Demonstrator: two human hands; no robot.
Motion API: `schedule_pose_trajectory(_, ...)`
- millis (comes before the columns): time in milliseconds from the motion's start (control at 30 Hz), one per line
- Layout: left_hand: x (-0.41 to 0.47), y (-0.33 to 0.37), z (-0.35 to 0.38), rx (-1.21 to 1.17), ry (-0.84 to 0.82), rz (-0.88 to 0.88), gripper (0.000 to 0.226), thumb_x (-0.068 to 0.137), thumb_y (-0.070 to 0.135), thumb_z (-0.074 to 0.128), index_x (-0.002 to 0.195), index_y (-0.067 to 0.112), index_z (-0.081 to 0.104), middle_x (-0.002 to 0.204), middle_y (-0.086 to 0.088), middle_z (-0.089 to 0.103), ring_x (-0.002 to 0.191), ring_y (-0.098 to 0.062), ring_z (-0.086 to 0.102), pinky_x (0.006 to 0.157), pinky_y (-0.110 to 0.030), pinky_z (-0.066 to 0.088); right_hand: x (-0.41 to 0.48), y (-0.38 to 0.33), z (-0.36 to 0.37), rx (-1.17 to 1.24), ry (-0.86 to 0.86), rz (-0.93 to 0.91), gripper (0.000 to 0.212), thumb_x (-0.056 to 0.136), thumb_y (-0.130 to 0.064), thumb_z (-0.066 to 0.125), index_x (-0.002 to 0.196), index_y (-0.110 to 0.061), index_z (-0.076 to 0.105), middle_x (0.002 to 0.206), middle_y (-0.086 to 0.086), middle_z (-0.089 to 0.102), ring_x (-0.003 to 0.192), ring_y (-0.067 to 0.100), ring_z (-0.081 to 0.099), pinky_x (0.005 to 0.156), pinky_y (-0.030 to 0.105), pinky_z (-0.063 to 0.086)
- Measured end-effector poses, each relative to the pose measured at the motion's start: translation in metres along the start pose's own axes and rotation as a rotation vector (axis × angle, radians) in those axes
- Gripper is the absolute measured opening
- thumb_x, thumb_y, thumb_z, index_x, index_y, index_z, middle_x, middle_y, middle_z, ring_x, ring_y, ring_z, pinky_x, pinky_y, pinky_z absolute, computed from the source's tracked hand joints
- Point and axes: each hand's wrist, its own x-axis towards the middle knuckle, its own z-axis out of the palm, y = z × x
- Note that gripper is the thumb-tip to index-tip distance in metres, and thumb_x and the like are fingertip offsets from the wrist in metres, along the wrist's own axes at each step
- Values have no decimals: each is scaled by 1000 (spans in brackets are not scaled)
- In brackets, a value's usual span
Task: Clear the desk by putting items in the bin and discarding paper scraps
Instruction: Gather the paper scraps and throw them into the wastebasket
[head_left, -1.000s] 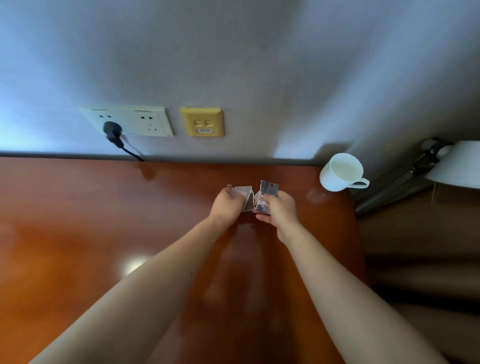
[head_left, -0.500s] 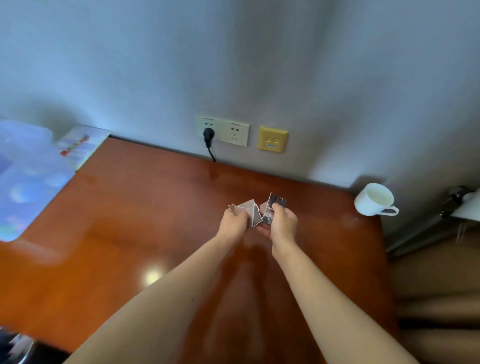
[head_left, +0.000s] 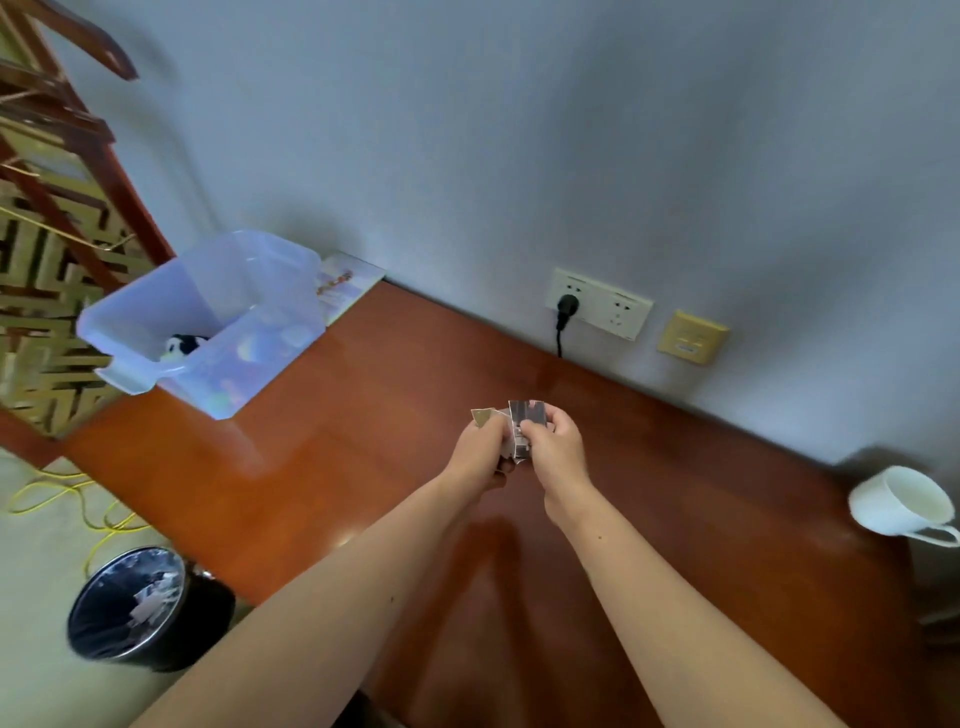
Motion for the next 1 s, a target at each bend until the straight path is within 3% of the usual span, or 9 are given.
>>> schedule_pose_trajectory(167,8,15,-75,-69,70,30,27,95,28,38,97,12,60,62,-3,50,44,-12,39,43,-16,28,-12,-11,79,-27,-109,13,24,88,2,48,107,-5,62,82,4,61,64,11,55,48,16,44)
schedule_pose_trajectory(233,8,27,-111,-65,110,88,29,97,37,43,94,14,60,60,-1,52,44,-10,42,43,-17,30,-18,-18,120,-10,-135,5,24,88,-1,46,105,-3,63,79,4,61,62,12,54,48,18,42)
schedule_pose_trajectory(400,11,65,-217,-103,288,274,24,94,35,57,75,20,56,59,4,57,46,-7,49,48,-21,35,-29,-41,243,6,-217,-66,28,86,0,40,95,-7,66,74,5,64,59,14,57,48,20,44)
schedule_pose_trajectory(500,10,84,-293,-197,434,348,15,94,26,59,86,14,63,66,2,64,57,-10,59,46,-18,43,-39,-49,326,5,-305,-101,31,86,4,37,81,-12,63,68,3,63,53,10,58,46,19,44)
schedule_pose_trajectory(600,4,89,-375,-207,593,416,17,92,22,62,87,6,67,65,2,64,54,-6,60,46,-13,42,-50,-43,407,-58,-437,-116,32,87,3,38,82,-14,65,73,4,65,65,13,61,54,21,48)
schedule_pose_trajectory(700,-6,79,-453,-285,746,488,20,92,23,64,74,14,68,61,7,66,59,-6,63,57,-22,49,-67,-25,479,-113,-557,-119,23,88,3,46,83,-9,66,80,10,65,74,19,59,63,27,48)
schedule_pose_trajectory(867,-24,35,-554,-449,896,360,51,98,51,42,76,15,70,68,-1,68,64,-13,63,58,-25,48,-98,19,572,-215,-743,-58,21,85,-2,54,73,-17,64,74,5,61,65,15,54,57,24,41)
schedule_pose_trajectory(1000,-34,-18,-614,-473,1005,112,70,81,73,40,99,11,68,85,-7,66,77,-23,62,62,-29,46,-116,74,626,-358,-841,30,7,73,-16,53,71,-18,60,75,9,59,69,22,55,63,30,42)
